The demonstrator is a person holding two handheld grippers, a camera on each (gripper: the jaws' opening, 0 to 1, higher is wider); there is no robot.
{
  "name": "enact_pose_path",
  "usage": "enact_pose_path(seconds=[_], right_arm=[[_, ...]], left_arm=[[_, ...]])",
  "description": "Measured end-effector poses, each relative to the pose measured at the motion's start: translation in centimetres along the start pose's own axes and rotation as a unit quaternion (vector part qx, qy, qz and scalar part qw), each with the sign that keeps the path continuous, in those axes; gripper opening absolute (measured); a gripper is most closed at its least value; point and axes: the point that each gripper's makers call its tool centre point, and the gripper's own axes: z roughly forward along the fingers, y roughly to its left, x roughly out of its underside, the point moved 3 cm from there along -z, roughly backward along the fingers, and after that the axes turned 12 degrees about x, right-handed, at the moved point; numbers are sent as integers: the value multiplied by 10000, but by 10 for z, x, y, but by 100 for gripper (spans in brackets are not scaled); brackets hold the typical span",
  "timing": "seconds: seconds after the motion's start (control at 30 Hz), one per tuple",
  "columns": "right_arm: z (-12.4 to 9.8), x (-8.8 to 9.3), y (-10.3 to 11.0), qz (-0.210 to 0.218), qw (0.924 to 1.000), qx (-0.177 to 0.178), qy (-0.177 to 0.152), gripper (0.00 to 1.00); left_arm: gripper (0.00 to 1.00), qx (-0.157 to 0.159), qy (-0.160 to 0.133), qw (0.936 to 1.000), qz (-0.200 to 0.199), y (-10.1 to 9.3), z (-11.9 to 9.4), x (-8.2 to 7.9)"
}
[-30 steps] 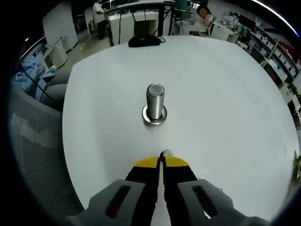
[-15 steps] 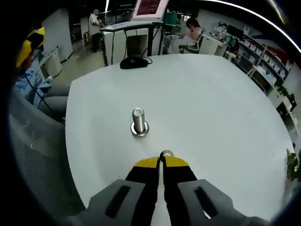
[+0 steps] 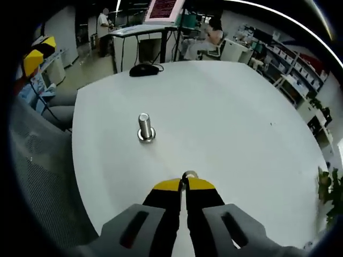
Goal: Place the washer onto the threaded stud by aligning its center hole with the stud, sliding it down to the base, and recovering from edge contact or off-axis alignment until the washer reaches the visible bottom stop.
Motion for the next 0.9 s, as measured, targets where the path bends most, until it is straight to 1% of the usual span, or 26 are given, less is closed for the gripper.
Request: enact_pose_path(seconds=[0.23, 0.43, 0.53, 0.63, 0.77, 0.9], right_arm=[[4, 7, 1, -40, 9999, -2, 126, 4], [4, 5, 3, -163, 9998, 29, 122, 5], [6, 7, 3, -192, 9996, 17, 191, 5], [5, 8, 2, -134, 9997, 38, 213, 5], [5, 10, 3, -241, 9994, 5, 243, 6], [3, 9, 3, -281, 9994, 29, 221, 9]], left_arm=[[6, 5, -5, 10000, -9, 0, 0, 0], [6, 36, 19, 10000, 62, -2, 1, 0], [6, 47, 20, 10000, 60, -3, 1, -1], [6, 36, 21, 10000, 54, -2, 1, 0], [6, 39, 20, 10000, 38, -2, 1, 0], [6, 49, 24, 10000, 43, -2, 2, 0]])
